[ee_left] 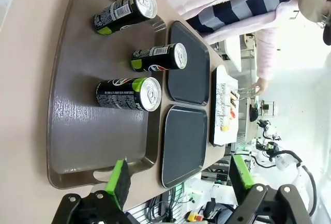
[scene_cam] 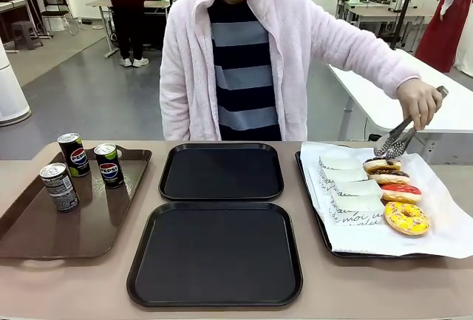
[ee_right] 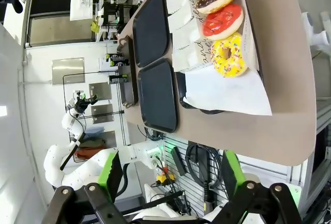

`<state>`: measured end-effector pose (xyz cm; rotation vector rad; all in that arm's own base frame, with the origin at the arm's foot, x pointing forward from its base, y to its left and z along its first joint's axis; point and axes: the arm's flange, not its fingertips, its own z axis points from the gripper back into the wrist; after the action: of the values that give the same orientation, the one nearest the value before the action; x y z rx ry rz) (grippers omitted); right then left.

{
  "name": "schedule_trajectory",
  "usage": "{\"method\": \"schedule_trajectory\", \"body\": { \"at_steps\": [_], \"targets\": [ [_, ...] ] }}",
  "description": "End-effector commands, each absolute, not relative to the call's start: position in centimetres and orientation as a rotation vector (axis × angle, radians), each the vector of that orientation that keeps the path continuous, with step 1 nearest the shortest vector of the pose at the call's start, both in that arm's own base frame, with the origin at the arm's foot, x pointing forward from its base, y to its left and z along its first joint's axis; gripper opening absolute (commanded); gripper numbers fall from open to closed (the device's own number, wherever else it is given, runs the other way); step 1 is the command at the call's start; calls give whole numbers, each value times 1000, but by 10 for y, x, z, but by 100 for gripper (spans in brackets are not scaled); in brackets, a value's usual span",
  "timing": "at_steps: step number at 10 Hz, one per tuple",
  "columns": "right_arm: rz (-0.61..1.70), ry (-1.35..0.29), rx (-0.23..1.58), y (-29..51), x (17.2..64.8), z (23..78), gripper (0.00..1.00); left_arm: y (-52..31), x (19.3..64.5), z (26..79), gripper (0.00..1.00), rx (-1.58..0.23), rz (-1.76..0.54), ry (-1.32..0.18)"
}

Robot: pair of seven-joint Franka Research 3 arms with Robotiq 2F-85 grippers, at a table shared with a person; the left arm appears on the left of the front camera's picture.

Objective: Set up donuts and drinks on trays.
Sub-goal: Pick up one Pepsi coke and place it on the Flat Tray.

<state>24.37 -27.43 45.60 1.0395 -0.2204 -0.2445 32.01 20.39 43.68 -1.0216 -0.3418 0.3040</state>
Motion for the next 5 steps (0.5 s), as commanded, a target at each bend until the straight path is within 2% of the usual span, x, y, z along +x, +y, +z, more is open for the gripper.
{"method": "schedule_trajectory", "body": {
  "at_steps": [1, 5],
  "targets": [
    [-235, -235, 1059, -277, 244, 456, 100, 204, 322, 437, 100, -1025, 314, -363],
    [-235, -235, 1059, -277, 244, 456, 100, 204, 322, 437, 100, -1025, 314, -363]
  ]
}}
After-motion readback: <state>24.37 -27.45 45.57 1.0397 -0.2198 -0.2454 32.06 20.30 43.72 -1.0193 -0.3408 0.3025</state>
